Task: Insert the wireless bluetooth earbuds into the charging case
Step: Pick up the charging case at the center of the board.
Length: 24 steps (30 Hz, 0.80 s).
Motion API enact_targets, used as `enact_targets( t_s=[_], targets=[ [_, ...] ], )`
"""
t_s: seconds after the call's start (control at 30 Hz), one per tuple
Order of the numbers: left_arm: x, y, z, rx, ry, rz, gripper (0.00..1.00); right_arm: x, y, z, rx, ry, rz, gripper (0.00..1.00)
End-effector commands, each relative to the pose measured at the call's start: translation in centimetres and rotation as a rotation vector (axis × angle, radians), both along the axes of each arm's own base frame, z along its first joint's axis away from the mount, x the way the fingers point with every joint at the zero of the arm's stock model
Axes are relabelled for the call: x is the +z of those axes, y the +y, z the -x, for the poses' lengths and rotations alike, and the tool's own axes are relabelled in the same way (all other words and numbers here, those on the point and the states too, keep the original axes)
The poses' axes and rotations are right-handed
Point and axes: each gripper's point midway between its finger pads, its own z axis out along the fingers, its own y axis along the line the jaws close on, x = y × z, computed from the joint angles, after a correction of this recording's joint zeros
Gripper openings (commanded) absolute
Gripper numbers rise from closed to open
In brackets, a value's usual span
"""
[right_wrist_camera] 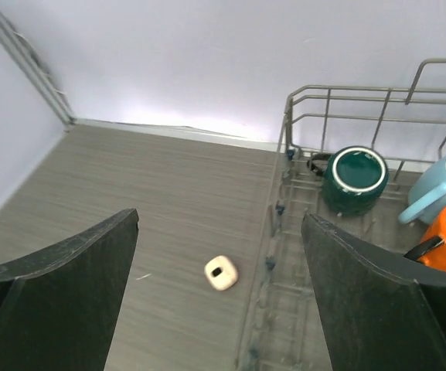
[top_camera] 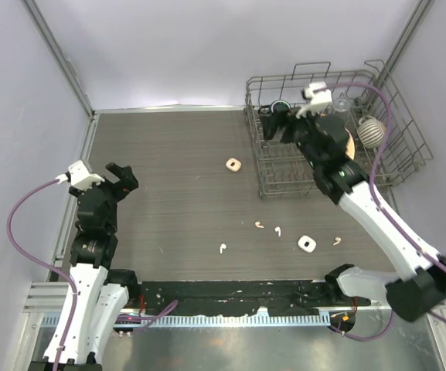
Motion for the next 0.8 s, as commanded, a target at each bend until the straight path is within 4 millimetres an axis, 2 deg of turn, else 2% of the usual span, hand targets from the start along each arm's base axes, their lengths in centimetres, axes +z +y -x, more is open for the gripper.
enact_targets(
  t_s=[0.0,0.1,0.13,0.17,0.23,0.27,0.3,0.37,0.43,0.5,0.57,0.67,0.77],
  targets=[
    [4.9,1.4,0.6,0.081,-0.11,0.018,1.0,0.3,-0.2,5.0,0.104,-0.097,-0.203,0.92],
    [4.9,2.0,0.8,0.126,-0.098,0.052,1.0,-2.5,0.4,7.4,0.191,-0.029,-0.151,0.92],
    [4.9,1.4,0.6,0.1,-0.106,0.071,1.0,-2.7,0.8,8.4,0.24,-0.012,-0.144,0.92],
    [5.0,0.8,0.5,0.06,-0.112,0.072,1.0,-4.4,1.0,8.9,0.258,0.053,-0.112,0.92],
    [4.6,-0.5,0.2,-0.013,-0.107,0.073,1.0,-5.5,1.2,9.5,0.283,0.118,-0.078,0.92],
    [4.4,-2.5,0.0,-0.126,-0.097,0.089,1.0,-7.1,0.9,10.1,0.279,0.191,-0.047,0.92],
    [3.9,-3.6,-0.2,-0.182,-0.081,0.091,1.0,-6.7,0.8,10.2,0.282,0.197,-0.029,0.92],
    [3.2,-5.5,-0.1,-0.281,-0.064,0.135,1.0,-7.8,0.2,11.0,0.272,0.27,0.007,0.92],
    [2.3,-5.6,0.1,-0.274,-0.029,0.178,1.0,-7.5,-0.3,11.2,0.246,0.285,0.006,0.92],
    [1.4,-5.3,0.4,-0.234,-0.008,0.233,1.0,-8.3,-1.6,11.4,0.18,0.318,0.016,0.92],
    [-0.9,-4.8,0.9,-0.184,0.053,0.275,1.0,-9.4,-2.5,11.9,0.143,0.359,0.029,0.93],
    [-2.0,-5.8,1.6,-0.251,0.058,0.267,1.0,-10.4,-4.2,11.7,-0.003,0.418,-0.03,0.93],
    [-1.9,-5.8,2.2,-0.251,0.047,0.278,1.0,-7.6,-4.3,11.6,-0.002,0.368,-0.051,0.93]
  ],
)
